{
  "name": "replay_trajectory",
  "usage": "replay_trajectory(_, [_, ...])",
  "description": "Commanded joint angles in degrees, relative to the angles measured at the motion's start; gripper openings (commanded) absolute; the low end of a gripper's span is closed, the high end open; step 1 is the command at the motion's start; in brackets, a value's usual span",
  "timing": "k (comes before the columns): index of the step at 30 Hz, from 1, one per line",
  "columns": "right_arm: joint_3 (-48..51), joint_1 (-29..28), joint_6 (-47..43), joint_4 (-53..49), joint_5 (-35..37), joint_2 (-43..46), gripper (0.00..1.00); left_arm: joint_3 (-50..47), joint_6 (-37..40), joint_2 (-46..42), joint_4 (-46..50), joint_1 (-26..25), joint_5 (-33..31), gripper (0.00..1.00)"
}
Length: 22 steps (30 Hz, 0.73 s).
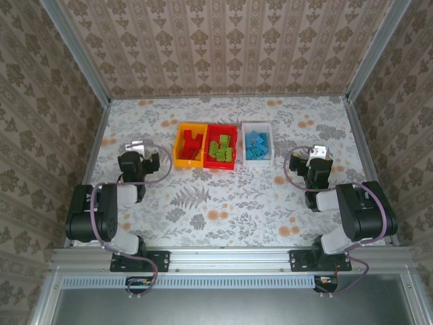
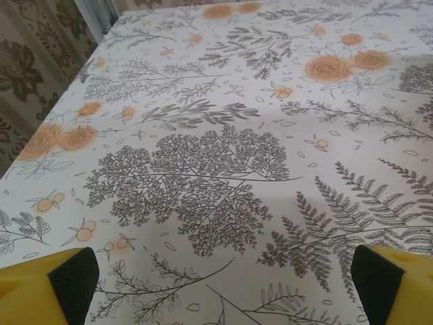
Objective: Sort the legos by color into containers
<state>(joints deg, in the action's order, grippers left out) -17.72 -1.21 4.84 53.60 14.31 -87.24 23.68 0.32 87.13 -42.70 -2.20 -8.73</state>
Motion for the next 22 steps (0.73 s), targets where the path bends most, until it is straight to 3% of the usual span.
replay_trajectory(1, [-4.1,-1.4,-0.6,-1.0,1.2,-0.9,1.00,-1.4,0.6,1.1,-8.0,0.6,1.0,1.00])
replay_trajectory(16, [-2.5,-2.0,-1.6,1.7,0.7,-0.6,1.00,-1.3,0.6,0.8,-7.6,0.6,1.2,1.00])
replay_trajectory(22, [-4.1,-1.5,-3.6,-1.4,-5.8,-0.6,0.99,-1.3,0.6,0.8,-7.6,0.6,1.1,1.00])
